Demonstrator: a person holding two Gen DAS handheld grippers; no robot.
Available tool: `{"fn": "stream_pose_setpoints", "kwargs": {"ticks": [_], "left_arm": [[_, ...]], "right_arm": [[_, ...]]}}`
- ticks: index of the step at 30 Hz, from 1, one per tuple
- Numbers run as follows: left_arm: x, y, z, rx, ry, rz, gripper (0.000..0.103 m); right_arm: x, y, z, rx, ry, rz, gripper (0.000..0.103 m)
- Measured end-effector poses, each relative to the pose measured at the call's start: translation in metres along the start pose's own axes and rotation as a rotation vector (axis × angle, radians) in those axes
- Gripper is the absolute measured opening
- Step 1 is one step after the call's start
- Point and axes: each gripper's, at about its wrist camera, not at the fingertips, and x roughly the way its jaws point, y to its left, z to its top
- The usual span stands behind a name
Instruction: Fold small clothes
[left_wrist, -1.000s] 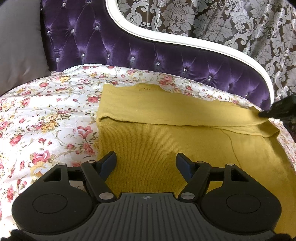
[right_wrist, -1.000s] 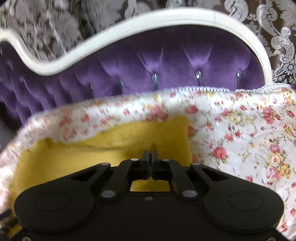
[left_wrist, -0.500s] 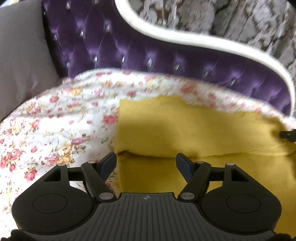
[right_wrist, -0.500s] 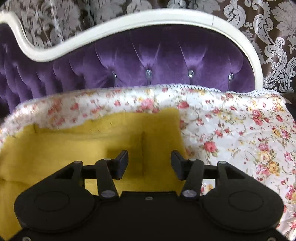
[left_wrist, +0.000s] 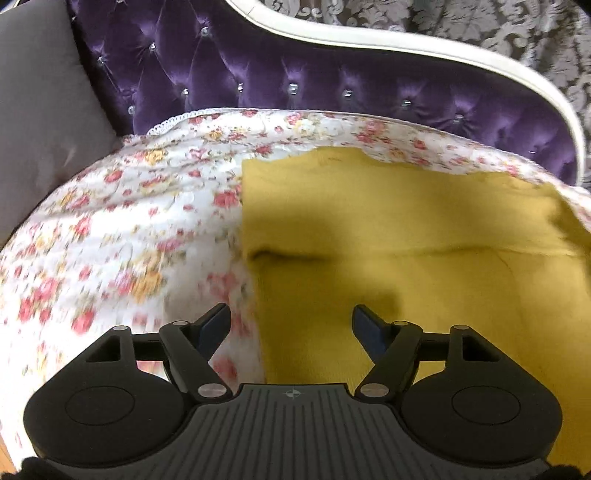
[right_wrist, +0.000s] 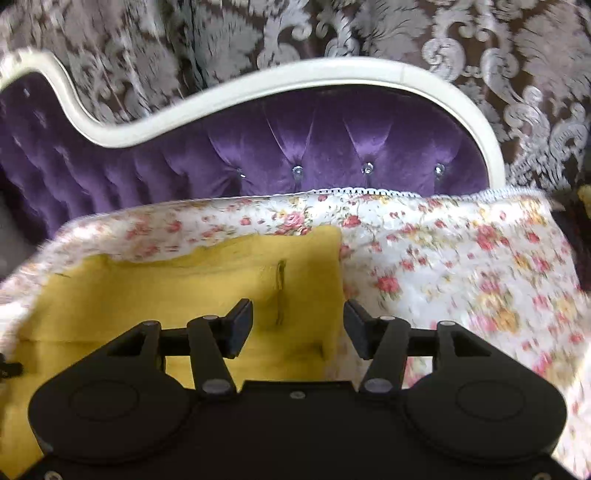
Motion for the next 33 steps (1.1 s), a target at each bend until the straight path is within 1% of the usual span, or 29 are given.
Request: {"fn": "stream_pose_setpoints", "kwargs": {"ticks": [2,5,9,14,19,22,25,30,32,33], "left_arm": [[-0.019,-0.001,-0.016,0.001,0.002,-0.016,0.071],[-0.046,-0.005,-0.042,0.002,0.015,-0.018,0.070],[-0.075,-0.006,-0.075,-0.010,0.044,-0.064,0.070],[-0.108,0.000,-0.110,-0.057,0.043,-0.057,0.070],[-0.126,0.004,-0.133,-0.095,0.043,-0.056,0.070],[-0.131,0.003,-0.138,-0.101,0.036,-0.046,0.070],[-0.133,0.000,-0.143,-0.095,0.030,-0.044,0.070],[-0.133,-0.006,-0.148,-0.052,0.020,-0.019,0.070],[-0.132,-0.009,-0.149,-0.038,0.019,-0.010,0.070],[-0.132,-0.010,-0.150,-0.031,0.015,-0.005,0.070]], "right_arm": [[-0.026,-0.010,-0.017,0.031,0.008,0.038,0.061],[-0.058,-0.023,-0.047,0.060,0.036,0.067,0.061],[-0.092,-0.034,-0.089,0.075,0.093,0.092,0.061],[-0.125,-0.042,-0.134,0.087,0.141,0.124,0.061],[-0.139,-0.049,-0.167,0.127,0.179,0.167,0.061],[-0.142,-0.054,-0.180,0.147,0.198,0.193,0.061],[-0.142,-0.057,-0.191,0.156,0.209,0.217,0.061],[-0.144,-0.065,-0.197,0.196,0.203,0.256,0.061],[-0.144,-0.067,-0.198,0.214,0.211,0.277,0.057],[-0.144,-0.067,-0.200,0.220,0.216,0.294,0.047]]}}
